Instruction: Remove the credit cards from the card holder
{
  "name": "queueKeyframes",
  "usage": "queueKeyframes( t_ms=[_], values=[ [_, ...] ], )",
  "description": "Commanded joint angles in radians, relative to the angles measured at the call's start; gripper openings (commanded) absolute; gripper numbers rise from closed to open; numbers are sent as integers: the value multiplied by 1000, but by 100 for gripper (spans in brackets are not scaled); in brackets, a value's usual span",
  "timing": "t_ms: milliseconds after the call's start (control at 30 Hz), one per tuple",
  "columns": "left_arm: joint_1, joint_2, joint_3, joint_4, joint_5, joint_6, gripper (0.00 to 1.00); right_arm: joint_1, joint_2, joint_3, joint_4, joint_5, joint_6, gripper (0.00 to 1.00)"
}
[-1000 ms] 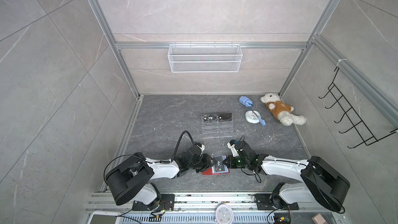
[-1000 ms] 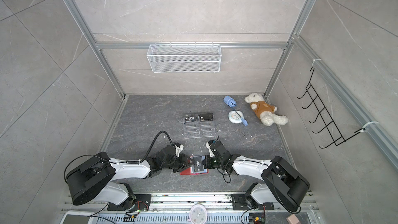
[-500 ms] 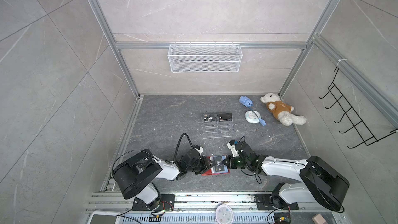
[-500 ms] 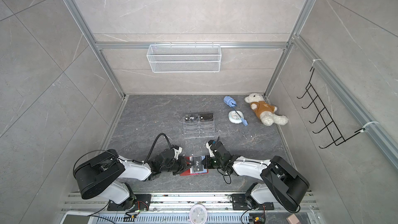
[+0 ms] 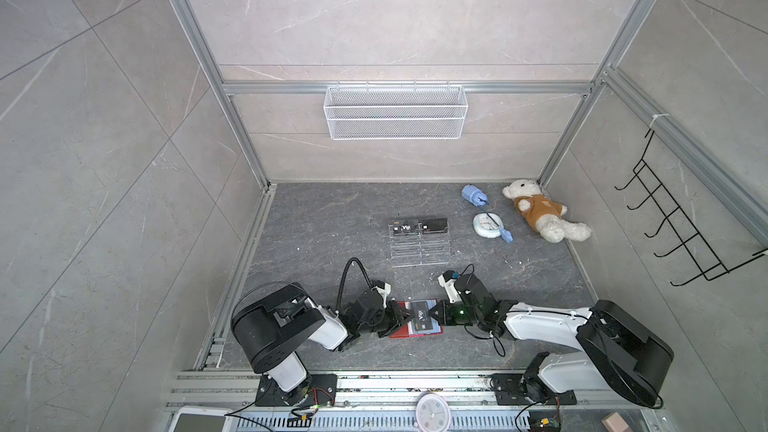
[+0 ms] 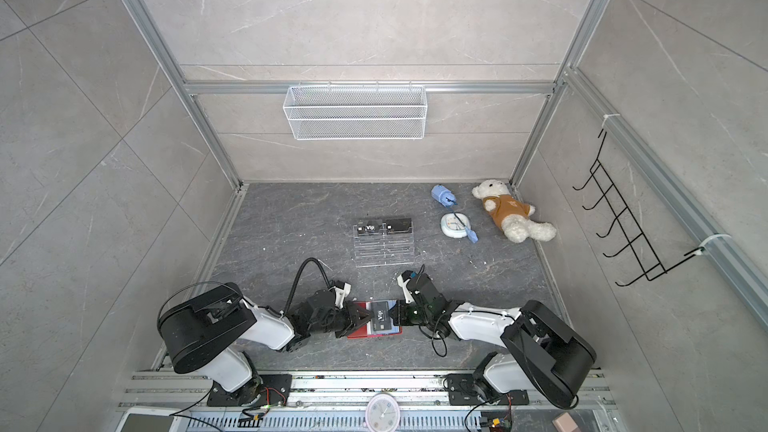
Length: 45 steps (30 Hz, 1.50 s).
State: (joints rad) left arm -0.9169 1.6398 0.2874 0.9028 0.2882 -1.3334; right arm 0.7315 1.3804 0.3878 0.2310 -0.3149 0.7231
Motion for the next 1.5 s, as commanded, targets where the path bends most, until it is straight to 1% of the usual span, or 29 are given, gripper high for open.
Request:
queueKeyframes(
  t_ms=[0,133,267,400,433,700,1067,1200,1233,1300,1467],
  values=[
    [-5,35,-6,109,-17,-10,19,-2,21,-27,-39,0,10,0],
    [-5,63,-11,158,-18,-15,17,-2,21,-29,-37,0,11,0],
    [-6,79,-10,170,-17,-11,11,-2,18,-31,-35,-2,12,0],
    [-5,86,-16,180,-17,-9,1,-2,17,-35,-38,0,12,0],
    [-5,84,-20,178,-21,-7,0,-3,16,-36,-38,0,12,0],
    [-5,67,-52,158,-31,0,0,-3,15,-37,-53,8,14,0],
    [-5,-27,-62,20,-42,36,0,-2,15,-23,-92,17,-2,0],
    [-5,-50,-48,-18,-44,40,24,-3,16,-19,-96,16,-5,0],
    [-5,-49,-44,-22,-44,43,28,-2,14,-18,-98,16,-6,0],
    [-5,-45,-37,-21,-42,43,29,-2,16,-15,-100,13,-8,0],
    [-7,-11,-23,-1,-31,40,30,-2,16,-13,-103,13,-11,0]
  ],
)
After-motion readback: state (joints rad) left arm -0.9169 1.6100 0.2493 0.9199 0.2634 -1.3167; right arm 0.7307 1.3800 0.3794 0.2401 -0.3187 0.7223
